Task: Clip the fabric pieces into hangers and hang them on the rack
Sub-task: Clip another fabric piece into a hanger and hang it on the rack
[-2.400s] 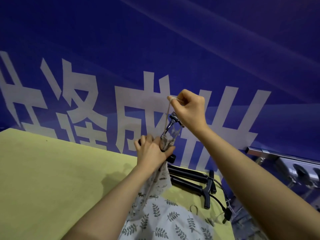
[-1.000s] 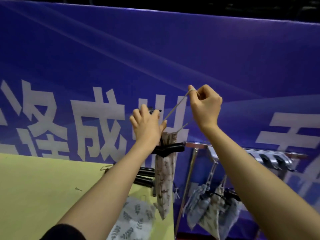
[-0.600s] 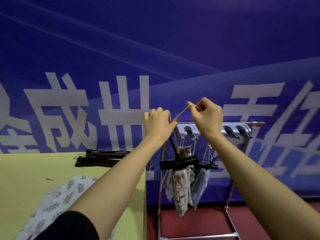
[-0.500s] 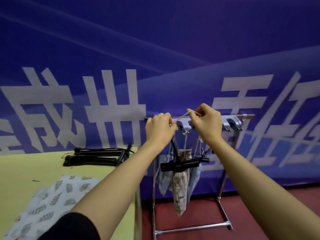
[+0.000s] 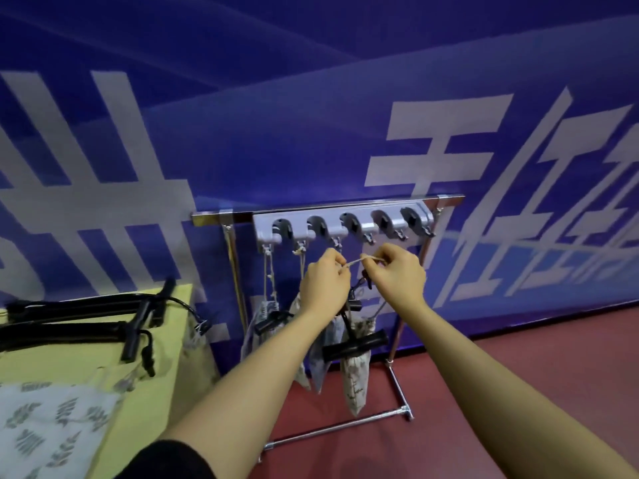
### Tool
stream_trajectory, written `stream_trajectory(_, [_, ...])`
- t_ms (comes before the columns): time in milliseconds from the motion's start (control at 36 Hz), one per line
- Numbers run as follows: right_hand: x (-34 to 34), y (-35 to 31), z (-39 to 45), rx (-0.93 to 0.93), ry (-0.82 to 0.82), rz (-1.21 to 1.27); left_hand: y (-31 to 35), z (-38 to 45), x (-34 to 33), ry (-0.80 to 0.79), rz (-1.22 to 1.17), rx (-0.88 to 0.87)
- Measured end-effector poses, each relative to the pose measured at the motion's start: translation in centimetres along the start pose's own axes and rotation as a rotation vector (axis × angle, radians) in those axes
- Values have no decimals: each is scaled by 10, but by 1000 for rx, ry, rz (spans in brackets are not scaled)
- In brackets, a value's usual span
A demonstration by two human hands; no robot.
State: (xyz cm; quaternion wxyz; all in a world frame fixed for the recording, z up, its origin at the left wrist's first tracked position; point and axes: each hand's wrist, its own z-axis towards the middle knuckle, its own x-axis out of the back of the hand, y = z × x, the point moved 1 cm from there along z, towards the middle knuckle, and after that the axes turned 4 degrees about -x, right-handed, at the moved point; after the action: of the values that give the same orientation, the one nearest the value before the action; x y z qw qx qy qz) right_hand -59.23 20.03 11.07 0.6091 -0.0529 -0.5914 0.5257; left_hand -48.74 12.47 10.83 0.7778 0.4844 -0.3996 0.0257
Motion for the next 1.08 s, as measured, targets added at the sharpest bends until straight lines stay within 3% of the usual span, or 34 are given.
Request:
stream_trajectory(139, [0, 30, 37, -23, -157, 20, 0, 36, -40, -47, 47, -28])
stream_trajectory(278, [-5, 55, 71, -54, -324, 201, 3, 69, -65, -52, 102, -25])
stream_trajectory(444, [-28, 72, 110, 32, -327, 135, 9, 109, -83, 21, 388, -69])
stream_trajectory(667, [-65, 95, 137, -10, -359, 40, -6, 134, -108, 16, 584, -81])
stream_trajectory(861, [-72, 107, 133, -3, -381, 65, -17, 123, -120, -8, 579, -88])
stream_trajectory(1083, [-60, 95, 107, -54, -302, 53, -20, 94, -90, 108, 388, -40])
